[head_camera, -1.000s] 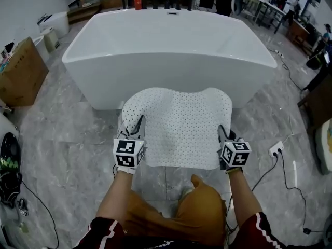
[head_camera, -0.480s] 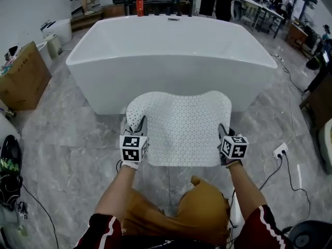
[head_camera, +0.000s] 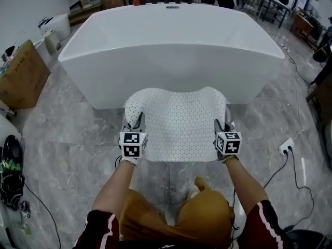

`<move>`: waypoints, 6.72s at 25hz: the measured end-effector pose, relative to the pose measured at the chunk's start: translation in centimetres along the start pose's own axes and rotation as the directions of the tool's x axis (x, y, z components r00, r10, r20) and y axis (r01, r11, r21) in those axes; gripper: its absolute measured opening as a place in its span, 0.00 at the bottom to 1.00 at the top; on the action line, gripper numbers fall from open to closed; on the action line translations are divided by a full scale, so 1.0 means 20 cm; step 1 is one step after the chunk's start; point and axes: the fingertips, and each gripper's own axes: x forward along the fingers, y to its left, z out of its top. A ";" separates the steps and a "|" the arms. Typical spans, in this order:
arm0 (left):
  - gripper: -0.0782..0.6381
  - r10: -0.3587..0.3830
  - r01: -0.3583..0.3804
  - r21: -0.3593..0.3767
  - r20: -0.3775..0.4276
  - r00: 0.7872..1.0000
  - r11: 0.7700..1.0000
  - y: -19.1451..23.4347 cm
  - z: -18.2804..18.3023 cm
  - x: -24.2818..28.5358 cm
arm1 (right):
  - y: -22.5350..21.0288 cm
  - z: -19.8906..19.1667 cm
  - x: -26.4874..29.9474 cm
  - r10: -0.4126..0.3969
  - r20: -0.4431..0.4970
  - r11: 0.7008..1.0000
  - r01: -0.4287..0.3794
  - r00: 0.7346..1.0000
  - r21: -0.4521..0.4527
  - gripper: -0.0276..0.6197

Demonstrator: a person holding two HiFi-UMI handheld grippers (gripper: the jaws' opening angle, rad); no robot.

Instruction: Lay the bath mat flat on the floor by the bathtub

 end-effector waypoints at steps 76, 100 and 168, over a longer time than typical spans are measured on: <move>0.23 0.144 -0.150 0.005 -0.313 0.939 0.989 0.10 -0.83 0.62 | -0.11 -0.66 0.45 0.132 -0.098 0.991 -0.133 0.986 0.002 0.37; 0.23 0.081 -0.086 -0.027 -0.158 0.984 0.996 0.20 -0.44 0.11 | 0.07 -0.19 0.05 0.030 0.025 0.999 -0.031 0.999 0.038 0.37; 0.24 -0.005 0.015 -0.087 0.115 0.993 0.996 0.14 2.76 -1.00 | -0.07 2.41 -1.45 -0.018 0.112 0.994 0.006 0.994 0.108 0.37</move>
